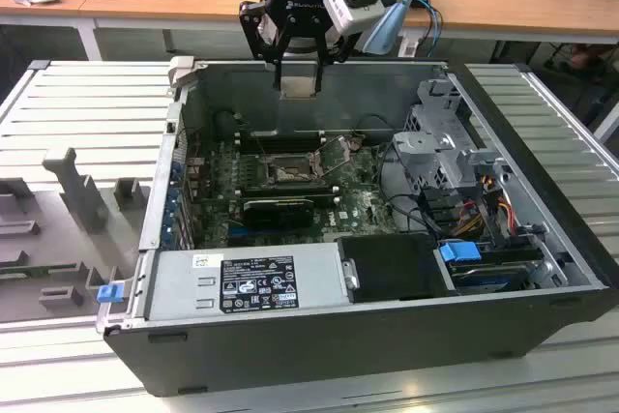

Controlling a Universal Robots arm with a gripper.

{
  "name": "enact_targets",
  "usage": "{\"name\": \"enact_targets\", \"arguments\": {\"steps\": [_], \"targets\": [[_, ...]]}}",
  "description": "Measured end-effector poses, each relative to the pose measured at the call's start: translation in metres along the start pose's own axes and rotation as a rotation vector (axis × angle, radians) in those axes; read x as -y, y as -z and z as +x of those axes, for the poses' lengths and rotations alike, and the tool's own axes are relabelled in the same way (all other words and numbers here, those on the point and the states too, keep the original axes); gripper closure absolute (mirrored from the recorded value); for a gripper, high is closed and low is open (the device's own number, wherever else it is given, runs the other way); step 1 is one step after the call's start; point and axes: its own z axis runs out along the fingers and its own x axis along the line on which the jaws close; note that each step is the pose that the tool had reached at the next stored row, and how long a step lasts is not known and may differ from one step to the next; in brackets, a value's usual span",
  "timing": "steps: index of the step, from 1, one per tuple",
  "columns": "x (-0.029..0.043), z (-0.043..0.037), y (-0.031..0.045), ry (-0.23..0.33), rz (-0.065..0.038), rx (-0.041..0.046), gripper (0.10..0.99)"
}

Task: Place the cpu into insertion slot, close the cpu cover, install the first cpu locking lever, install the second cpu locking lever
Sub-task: 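Place the cpu into insertion slot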

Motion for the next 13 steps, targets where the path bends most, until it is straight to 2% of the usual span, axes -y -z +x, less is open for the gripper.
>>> {"name": "enact_targets", "arguments": {"steps": [5, 9, 13], "targets": [[0.0, 0.0, -0.0003, -0.038, 0.0, 0.0034, 0.557], [0.0004, -0.0001, -0.0039, -0.043, 0.0, 0.0039, 0.557], [0.0005, -0.0001, -0.0044, -0.044, 0.0, 0.0039, 0.557]]}}
